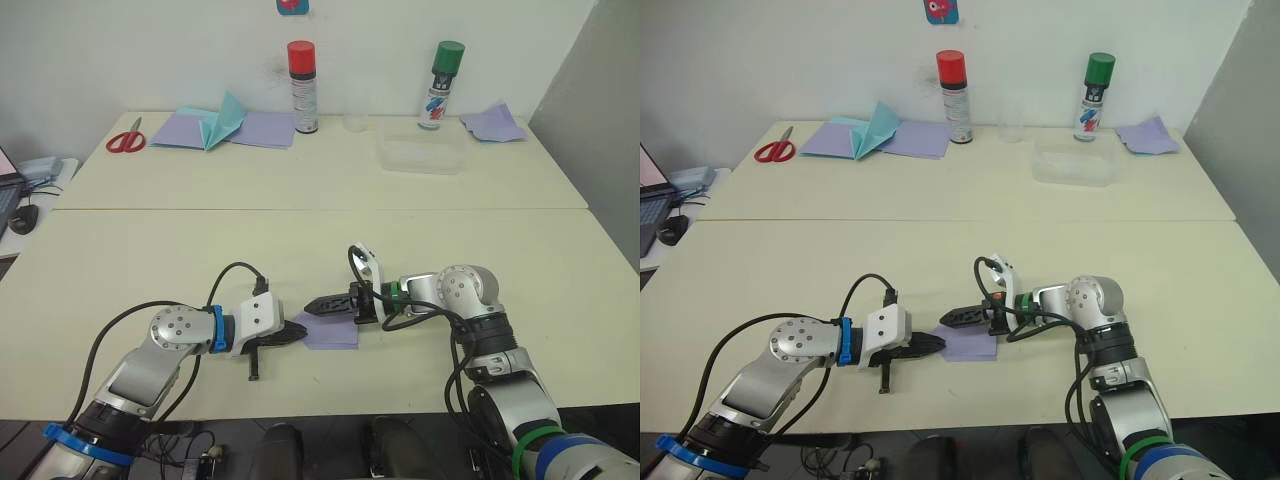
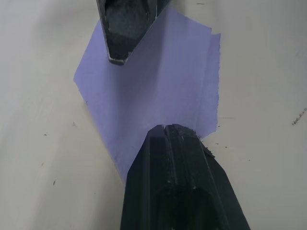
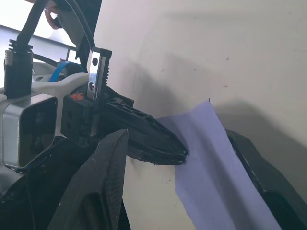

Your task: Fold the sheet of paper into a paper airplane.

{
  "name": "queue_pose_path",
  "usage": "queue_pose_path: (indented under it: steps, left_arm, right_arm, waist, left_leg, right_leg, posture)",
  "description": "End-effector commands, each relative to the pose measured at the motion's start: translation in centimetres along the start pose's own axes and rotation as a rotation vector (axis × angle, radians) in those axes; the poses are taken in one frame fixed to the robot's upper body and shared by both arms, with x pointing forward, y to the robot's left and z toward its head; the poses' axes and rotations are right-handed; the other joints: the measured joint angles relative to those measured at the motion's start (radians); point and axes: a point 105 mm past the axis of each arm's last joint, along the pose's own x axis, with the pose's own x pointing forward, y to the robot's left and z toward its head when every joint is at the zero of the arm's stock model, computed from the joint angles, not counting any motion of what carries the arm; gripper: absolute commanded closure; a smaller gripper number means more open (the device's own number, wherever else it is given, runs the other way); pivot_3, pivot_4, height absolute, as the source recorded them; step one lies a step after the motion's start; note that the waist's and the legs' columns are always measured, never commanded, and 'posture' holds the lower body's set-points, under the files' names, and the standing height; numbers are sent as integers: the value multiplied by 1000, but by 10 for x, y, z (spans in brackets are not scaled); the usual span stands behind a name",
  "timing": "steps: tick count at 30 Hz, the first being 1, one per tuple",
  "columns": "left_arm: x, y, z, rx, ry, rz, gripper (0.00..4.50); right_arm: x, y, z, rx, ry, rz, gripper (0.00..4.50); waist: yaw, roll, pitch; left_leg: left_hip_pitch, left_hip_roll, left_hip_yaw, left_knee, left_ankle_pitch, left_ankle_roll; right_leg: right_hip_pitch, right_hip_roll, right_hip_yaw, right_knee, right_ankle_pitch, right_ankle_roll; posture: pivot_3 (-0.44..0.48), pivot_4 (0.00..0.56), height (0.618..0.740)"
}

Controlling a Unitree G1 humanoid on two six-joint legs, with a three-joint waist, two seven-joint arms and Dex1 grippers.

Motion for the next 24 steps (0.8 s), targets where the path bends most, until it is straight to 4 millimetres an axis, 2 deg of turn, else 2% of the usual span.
queue_pose_path:
  steps: [1,3,7,11,15,21,24]
  left_arm:
    - [0,-4,-19,-32,78,-4,4500]
    - [0,-4,-19,-33,79,-5,4500]
    - [1,-5,-20,-32,84,-12,4500]
    - [1,-5,-21,-35,92,-21,4500]
    - [-2,-7,-21,-55,111,-43,4500]
    - [-13,-1,-15,-61,135,-55,4500]
    - [-15,-1,-20,-63,172,-54,4500]
  right_arm:
    - [-1,6,7,-43,-23,31,1701]
    - [-1,5,8,-60,-29,27,1701]
    - [-3,5,7,-118,-41,28,2935]
    - [-4,6,5,-176,-38,30,4421]
    - [-4,14,0,-333,-30,45,4466]
    - [-2,20,-6,-464,-32,52,4466]
    - [-2,21,-8,-518,-36,47,4466]
  waist:
    - [0,0,0]
    - [0,0,0]
    - [0,0,0]
    - [0,0,0]
    - [1,0,0]
    - [-2,0,0]
    - [-3,0,0]
  left_leg:
    - [0,0,0,0,0,0]
    - [0,0,-1,0,0,0]
    - [0,0,0,0,0,0]
    - [0,0,0,0,0,0]
    - [0,0,-1,0,0,0]
    - [0,0,0,-1,0,0]
    - [0,0,0,-1,0,0]
  right_leg:
    - [0,0,0,0,0,0]
    - [0,0,0,0,0,0]
    - [0,0,0,0,0,0]
    - [0,0,0,0,0,0]
    - [0,0,0,0,0,0]
    - [-1,0,0,0,0,0]
    - [-1,0,0,0,-1,-1]
  posture:
    - [0,150,740]
    - [0,150,740]
    - [0,150,740]
    - [0,150,740]
    - [0,150,740]
    - [0,150,740]
    - [0,150,740]
